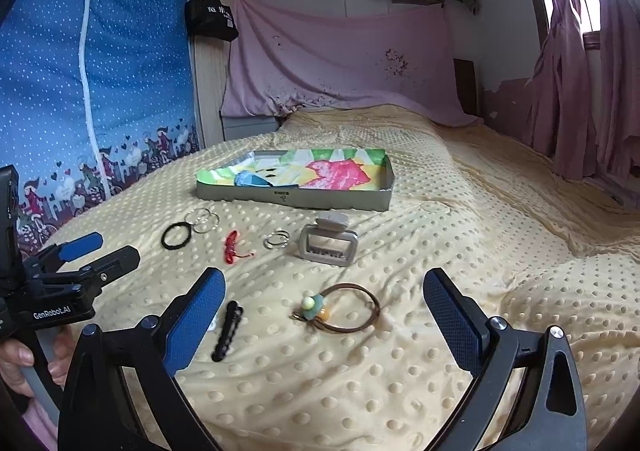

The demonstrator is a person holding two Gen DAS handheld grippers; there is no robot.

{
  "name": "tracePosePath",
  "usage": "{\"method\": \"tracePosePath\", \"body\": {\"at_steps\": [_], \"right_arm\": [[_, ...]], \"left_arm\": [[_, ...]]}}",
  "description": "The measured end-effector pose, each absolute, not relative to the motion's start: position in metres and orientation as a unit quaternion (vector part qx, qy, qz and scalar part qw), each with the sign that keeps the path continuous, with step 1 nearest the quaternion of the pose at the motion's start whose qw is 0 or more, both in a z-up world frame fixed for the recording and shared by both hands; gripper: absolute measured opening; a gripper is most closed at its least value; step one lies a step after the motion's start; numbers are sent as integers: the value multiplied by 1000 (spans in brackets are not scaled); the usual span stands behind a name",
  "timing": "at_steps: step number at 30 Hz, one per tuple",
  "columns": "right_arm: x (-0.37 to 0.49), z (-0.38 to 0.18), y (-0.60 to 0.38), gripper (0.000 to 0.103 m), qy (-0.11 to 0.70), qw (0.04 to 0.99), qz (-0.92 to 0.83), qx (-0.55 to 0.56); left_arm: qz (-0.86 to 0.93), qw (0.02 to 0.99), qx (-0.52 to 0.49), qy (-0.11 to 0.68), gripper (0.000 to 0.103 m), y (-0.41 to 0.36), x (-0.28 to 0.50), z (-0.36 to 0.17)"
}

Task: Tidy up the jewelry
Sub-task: 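Move both open tools back toward the remaining jewelry, then grasp the silver chain clip with the left tool while the right tool grasps the beaded brown hair tie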

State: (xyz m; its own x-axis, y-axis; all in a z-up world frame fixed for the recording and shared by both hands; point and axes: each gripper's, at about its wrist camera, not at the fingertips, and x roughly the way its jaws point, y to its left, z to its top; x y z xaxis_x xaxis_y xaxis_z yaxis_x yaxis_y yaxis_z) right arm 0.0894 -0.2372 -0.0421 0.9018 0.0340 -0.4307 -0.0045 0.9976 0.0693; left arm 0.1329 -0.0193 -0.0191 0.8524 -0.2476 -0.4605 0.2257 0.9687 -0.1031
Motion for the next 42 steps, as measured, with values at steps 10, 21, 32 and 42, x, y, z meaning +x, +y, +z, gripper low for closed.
{"method": "tracePosePath", "body": {"at_steps": [10,21,32,42], "right_arm": [[125,-65,-251,80,299,951,43,63],[153,-91,-244,48,355,928,79,79],[177,-111,-241,37,401,907,80,101],[175,-112,-235,25,397,909,90,92]], "left_arm": [[-168,937,-27,305,83,-36,155,-40],[-236,892,-40,384,39,-51,182,-66],[-270,868,-47,414,19,-63,194,-75],[-264,882,-43,387,6,-64,184,-65]]}}
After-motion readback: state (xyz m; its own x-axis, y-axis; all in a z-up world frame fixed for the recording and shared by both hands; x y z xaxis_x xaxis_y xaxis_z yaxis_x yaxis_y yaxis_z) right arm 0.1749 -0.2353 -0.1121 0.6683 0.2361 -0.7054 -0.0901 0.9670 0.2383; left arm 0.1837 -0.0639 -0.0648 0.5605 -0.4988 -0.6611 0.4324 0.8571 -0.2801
